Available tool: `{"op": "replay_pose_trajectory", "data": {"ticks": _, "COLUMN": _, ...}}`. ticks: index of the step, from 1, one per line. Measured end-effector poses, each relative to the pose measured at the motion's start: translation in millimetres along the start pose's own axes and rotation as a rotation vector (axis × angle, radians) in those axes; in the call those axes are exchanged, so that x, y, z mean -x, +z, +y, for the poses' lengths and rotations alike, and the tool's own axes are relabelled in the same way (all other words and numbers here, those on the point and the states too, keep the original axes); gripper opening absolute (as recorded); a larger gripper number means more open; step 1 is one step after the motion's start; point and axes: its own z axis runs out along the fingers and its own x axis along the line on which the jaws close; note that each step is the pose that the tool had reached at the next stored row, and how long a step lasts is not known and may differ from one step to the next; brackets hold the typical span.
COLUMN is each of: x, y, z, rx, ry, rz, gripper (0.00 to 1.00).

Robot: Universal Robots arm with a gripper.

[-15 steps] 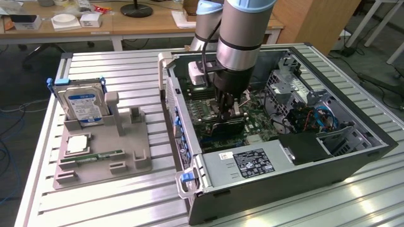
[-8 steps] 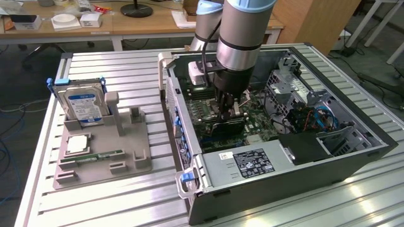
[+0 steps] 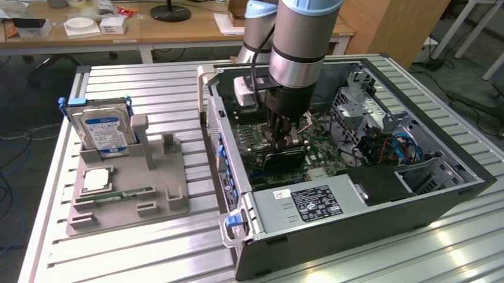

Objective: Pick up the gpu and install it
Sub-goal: 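Press down on the gpu until it lock into place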

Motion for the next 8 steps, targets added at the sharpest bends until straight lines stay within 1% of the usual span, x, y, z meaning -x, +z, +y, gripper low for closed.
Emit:
{"op": "replay_pose_trajectory", "data": {"ticks": 3, "x": -0.2, "y": -0.3, "z": 9.3, "rx": -0.0038, "ry": 0.0, "rz": -0.0001, "gripper": 0.1}}
{"op": "replay_pose_trajectory", "data": {"ticks": 8, "x": -0.7, "y": -0.7, "z": 20.7, "rx": -0.0051, "ry": 0.0, "rz": -0.0002, "gripper": 0.1}}
